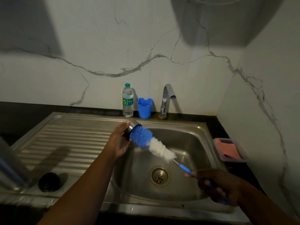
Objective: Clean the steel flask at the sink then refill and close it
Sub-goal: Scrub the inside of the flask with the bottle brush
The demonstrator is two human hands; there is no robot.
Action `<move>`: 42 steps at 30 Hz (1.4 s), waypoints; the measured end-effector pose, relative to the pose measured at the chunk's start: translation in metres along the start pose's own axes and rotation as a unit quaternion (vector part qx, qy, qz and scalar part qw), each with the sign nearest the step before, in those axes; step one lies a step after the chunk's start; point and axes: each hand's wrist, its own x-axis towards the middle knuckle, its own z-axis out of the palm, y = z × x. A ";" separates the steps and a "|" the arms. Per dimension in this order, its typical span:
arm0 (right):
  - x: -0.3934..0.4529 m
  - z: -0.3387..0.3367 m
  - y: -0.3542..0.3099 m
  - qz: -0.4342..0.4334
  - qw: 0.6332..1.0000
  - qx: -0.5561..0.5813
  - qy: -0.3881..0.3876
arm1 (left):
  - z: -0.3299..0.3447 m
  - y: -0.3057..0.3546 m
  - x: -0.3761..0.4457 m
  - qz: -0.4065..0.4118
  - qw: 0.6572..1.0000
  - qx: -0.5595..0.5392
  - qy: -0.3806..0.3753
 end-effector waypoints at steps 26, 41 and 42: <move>0.054 0.060 -0.012 -0.104 0.945 -0.307 0.044 | -0.139 0.041 -0.104 0.153 0.793 0.575 0.134; 0.066 0.086 -0.016 -0.119 0.920 -0.374 0.014 | -0.152 0.017 -0.127 0.172 0.702 0.669 0.176; 0.065 0.087 -0.016 -0.119 0.921 -0.370 0.017 | -0.152 0.018 -0.129 0.207 0.670 0.677 0.223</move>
